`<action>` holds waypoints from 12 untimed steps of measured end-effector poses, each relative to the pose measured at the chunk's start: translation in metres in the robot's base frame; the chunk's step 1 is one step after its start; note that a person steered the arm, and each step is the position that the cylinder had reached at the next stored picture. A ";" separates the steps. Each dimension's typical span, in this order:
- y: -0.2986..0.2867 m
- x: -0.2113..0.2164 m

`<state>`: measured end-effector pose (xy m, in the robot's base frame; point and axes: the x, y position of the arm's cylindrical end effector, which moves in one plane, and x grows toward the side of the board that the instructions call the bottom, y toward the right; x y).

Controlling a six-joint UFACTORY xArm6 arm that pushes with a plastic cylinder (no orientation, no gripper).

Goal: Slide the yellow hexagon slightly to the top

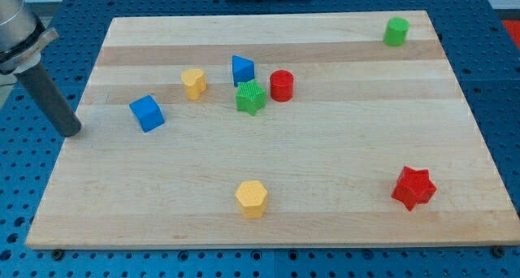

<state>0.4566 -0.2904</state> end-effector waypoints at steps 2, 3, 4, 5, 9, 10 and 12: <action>0.064 -0.022; 0.106 -0.016; 0.084 -0.011; 0.073 0.060; 0.134 0.162; 0.209 0.162; 0.249 0.140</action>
